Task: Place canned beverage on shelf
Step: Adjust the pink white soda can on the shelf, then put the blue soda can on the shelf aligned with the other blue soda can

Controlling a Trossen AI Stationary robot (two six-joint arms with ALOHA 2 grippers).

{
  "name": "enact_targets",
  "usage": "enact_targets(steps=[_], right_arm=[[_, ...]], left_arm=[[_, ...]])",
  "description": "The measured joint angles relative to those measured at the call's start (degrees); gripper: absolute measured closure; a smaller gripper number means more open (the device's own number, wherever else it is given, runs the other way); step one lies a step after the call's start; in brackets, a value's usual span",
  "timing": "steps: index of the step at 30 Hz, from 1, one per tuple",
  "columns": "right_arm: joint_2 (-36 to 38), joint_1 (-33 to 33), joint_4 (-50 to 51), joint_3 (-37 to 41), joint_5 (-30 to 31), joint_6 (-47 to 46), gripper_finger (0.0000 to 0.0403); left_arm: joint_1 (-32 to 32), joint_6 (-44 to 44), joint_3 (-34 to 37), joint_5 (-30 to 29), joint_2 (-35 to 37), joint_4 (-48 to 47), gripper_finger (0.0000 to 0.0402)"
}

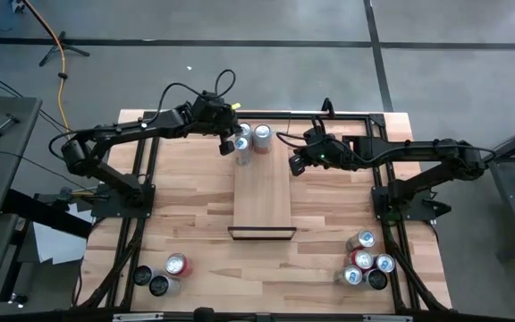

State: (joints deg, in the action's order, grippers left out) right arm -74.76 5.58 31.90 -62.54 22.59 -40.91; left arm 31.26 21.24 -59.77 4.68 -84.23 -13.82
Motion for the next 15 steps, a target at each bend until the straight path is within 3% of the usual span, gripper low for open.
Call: enact_targets(steps=[15], right_arm=[[0.0, 0.0, 0.0, 0.0, 0.1, 1.4, 0.0403]], left_arm=[[0.3, -0.5, -3.4, -2.1, 3.4, -0.2, 0.0401]])
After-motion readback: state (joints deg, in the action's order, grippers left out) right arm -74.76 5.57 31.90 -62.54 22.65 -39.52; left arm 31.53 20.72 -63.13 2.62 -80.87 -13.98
